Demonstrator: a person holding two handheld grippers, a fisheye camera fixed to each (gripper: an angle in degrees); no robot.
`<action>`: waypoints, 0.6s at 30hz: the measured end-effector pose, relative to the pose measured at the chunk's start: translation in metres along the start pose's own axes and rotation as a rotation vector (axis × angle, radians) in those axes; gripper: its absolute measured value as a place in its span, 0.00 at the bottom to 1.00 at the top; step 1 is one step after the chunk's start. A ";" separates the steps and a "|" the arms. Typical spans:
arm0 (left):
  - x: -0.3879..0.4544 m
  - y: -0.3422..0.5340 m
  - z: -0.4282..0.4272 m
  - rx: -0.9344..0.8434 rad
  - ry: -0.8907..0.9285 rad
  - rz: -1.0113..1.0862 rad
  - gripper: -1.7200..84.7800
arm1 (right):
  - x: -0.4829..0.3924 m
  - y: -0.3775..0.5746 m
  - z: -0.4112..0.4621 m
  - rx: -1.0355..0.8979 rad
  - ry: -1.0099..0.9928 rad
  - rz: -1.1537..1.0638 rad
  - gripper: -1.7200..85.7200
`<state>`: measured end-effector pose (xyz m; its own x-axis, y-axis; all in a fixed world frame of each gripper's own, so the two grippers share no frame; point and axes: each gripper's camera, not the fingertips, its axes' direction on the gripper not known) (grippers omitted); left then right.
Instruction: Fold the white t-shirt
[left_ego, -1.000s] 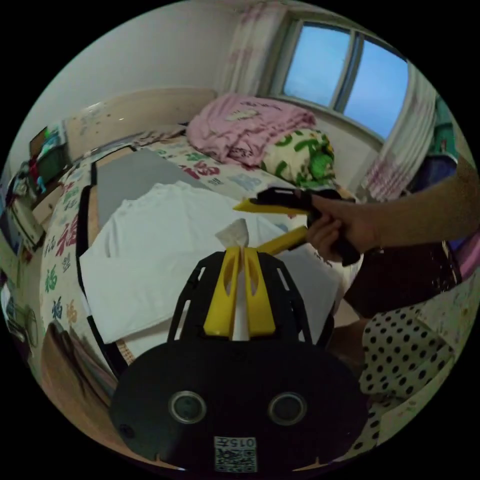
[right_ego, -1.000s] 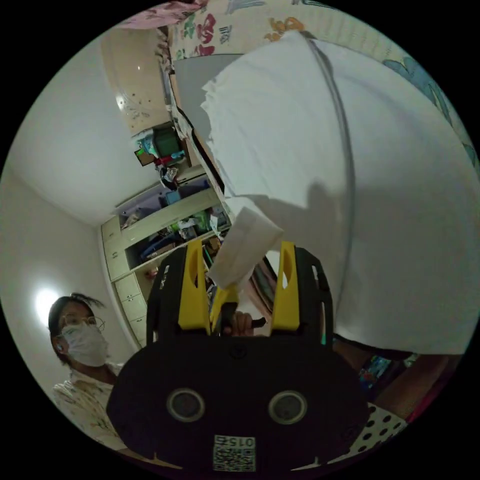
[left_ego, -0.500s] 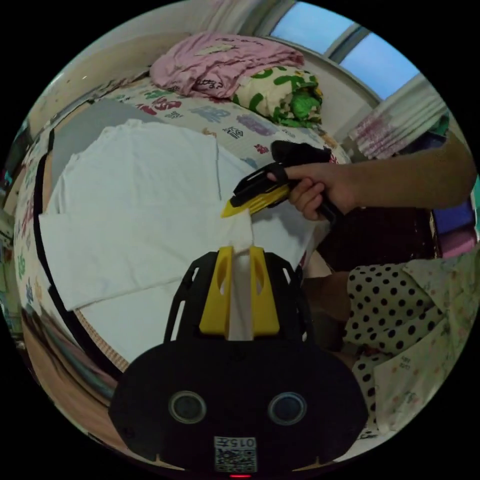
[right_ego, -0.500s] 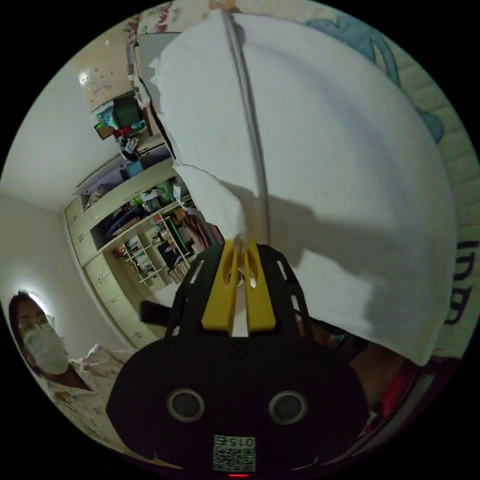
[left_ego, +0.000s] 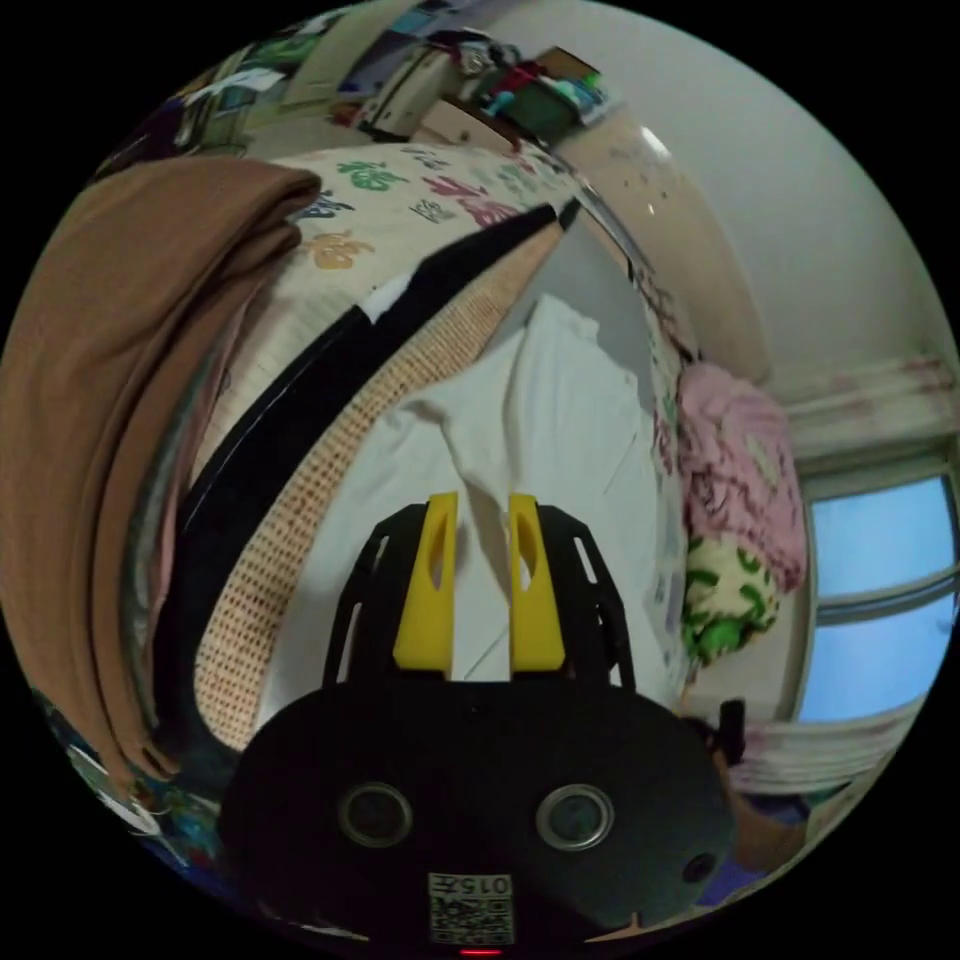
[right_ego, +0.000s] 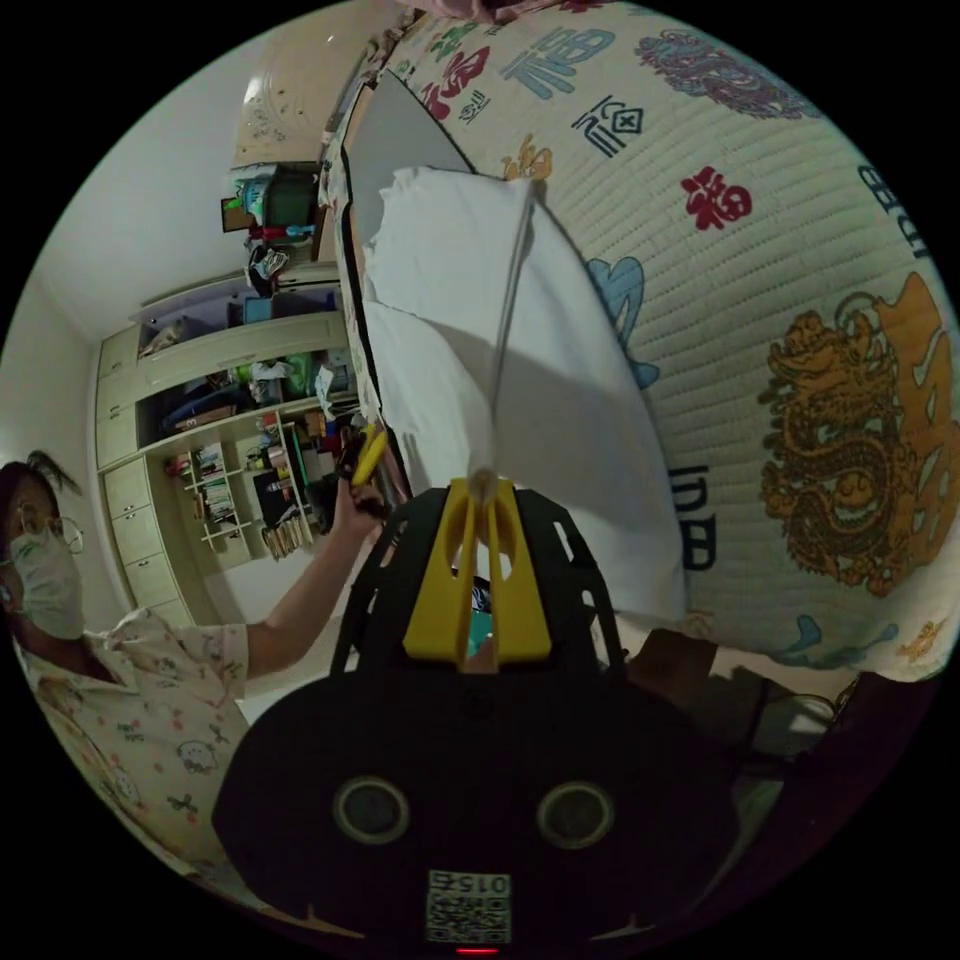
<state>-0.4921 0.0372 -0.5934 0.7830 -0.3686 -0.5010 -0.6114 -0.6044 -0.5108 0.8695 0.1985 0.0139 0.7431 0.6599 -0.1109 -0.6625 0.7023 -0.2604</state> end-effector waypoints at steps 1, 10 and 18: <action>-0.012 -0.002 0.005 0.030 0.042 -0.044 0.12 | -0.003 0.001 0.002 0.000 0.004 0.002 0.03; -0.070 -0.017 0.046 0.104 0.003 -0.260 0.09 | -0.050 0.011 0.024 0.012 0.065 0.020 0.03; -0.099 -0.019 0.040 0.136 0.014 -0.256 0.03 | -0.075 0.014 0.080 -0.047 0.232 0.026 0.04</action>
<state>-0.5632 0.1138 -0.5622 0.9147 -0.2264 -0.3348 -0.4027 -0.5794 -0.7086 0.7970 0.1802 0.0952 0.7313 0.5946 -0.3342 -0.6805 0.6693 -0.2982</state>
